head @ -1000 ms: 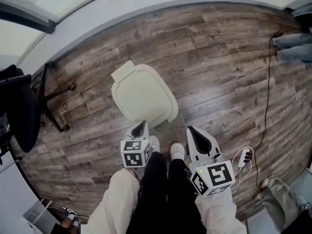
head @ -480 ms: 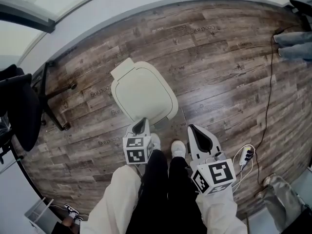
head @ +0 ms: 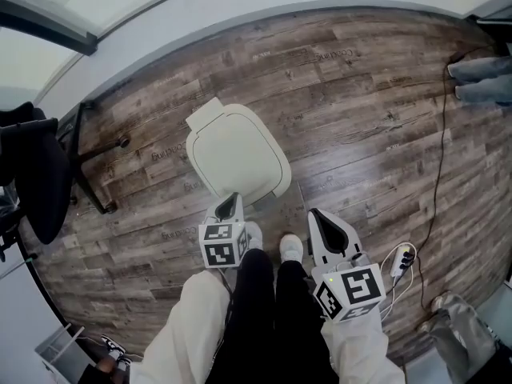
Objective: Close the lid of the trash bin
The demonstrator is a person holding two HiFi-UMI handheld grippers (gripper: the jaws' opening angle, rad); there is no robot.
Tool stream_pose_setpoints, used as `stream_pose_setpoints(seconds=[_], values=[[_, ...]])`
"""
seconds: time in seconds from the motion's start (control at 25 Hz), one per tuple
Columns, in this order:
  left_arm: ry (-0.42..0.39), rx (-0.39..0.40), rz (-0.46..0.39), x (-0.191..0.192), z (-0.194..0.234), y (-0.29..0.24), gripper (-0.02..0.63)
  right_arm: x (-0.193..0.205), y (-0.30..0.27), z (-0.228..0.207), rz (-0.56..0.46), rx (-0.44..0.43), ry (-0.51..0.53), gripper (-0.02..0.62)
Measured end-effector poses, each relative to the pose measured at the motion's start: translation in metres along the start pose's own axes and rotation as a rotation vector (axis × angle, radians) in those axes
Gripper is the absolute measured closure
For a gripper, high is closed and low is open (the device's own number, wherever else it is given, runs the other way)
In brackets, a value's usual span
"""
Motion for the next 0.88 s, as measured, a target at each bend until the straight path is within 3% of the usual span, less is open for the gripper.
stream_pose_setpoints(seconds=[0.24,0.6,0.88], values=[[-0.027,-0.013,-0.097,-0.026,-0.015,0.062,0.598,-0.026,0.033,0.018,-0.027,-0.018,0.049,0.571],[-0.038,-0.036,-0.29,-0.097,-0.052,0.216,0.598,-0.106,0.117,0.056,-0.097,-0.072,0.138,0.571],[-0.086,-0.028,-0.431,-0.129,-0.094,0.339,0.598,-0.154,0.201,0.089,-0.143,-0.13,0.187,0.571]])
Point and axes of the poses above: the fingertips, and each gripper's own axes: y backward along the fingers, z to its left, x out of its underside, the point moved 4 cm from there along y, backward along the fingers, and after that the axes turned 5 degrees about z, right-handed, at the moved point
